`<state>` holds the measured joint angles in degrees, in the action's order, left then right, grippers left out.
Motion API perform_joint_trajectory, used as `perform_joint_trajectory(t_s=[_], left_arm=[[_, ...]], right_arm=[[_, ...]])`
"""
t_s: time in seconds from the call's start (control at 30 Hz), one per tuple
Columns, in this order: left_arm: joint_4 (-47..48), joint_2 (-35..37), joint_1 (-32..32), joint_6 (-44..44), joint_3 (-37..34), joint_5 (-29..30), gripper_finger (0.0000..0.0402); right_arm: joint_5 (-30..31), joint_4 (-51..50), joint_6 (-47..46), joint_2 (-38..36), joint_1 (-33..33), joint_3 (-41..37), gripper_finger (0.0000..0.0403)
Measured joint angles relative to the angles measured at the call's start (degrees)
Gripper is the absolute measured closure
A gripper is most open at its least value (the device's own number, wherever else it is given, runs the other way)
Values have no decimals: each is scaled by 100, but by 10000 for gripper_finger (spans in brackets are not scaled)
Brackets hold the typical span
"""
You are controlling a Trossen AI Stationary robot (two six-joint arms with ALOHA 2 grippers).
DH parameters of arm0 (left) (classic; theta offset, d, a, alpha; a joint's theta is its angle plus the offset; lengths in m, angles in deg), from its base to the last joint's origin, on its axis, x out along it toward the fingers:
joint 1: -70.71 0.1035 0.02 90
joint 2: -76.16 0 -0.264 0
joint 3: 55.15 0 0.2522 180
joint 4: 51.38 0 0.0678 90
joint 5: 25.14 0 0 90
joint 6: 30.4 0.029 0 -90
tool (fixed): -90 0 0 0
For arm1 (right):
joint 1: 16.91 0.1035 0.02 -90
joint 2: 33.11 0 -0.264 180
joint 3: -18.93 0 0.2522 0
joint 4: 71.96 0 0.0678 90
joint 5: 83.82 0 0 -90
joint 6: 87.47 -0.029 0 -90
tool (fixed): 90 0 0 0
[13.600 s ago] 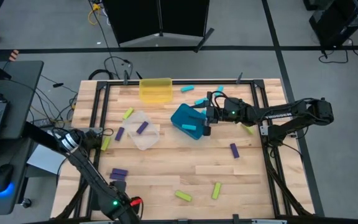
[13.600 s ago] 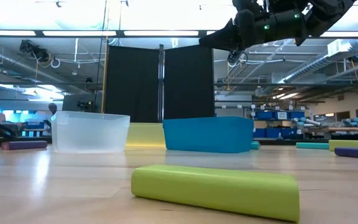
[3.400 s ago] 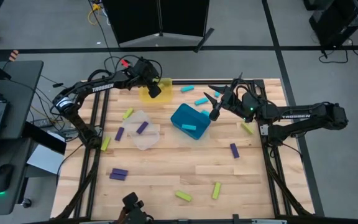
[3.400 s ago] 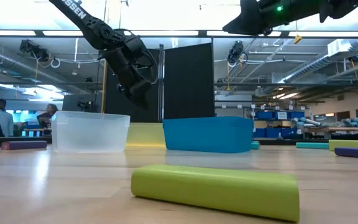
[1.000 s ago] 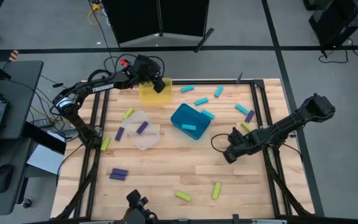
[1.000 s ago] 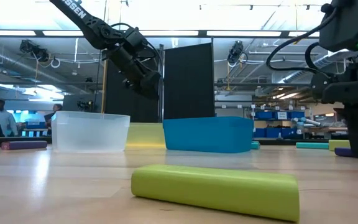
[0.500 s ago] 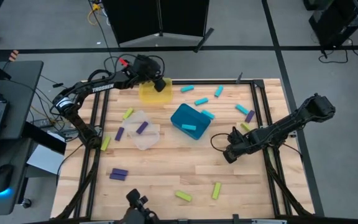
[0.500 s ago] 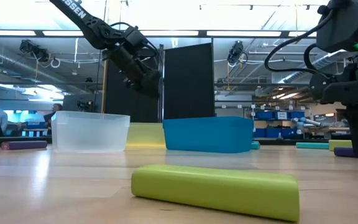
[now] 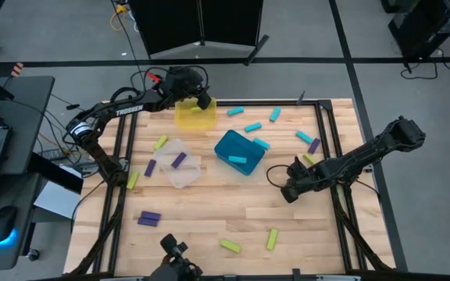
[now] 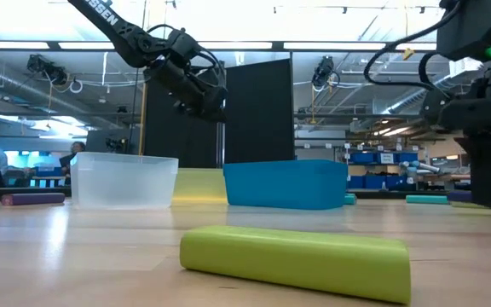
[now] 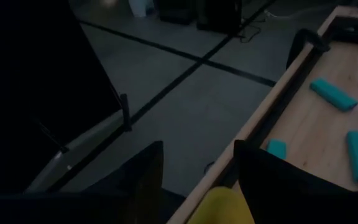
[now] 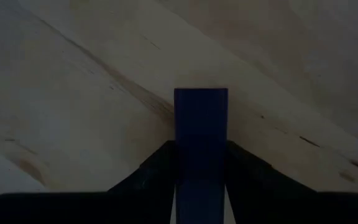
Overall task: Sort blocks
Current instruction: Put the violet block into the transparent bin
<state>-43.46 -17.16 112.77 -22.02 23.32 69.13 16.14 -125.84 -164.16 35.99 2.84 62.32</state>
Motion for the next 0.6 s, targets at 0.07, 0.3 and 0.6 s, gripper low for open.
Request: perform_joint_trajectory(t_s=[0.07,0.3,0.6], left_arm=[[-124,16,0,15,0,0,198],[-412,271,0,30,0,0,198],[-345,849,0,103,0,-2,198]], right_arm=[[87,0,75,-139,0,0,280],[735,62,629,-764,-7,4,280],[1602,1432,2563,-1311,-718,11,280]])
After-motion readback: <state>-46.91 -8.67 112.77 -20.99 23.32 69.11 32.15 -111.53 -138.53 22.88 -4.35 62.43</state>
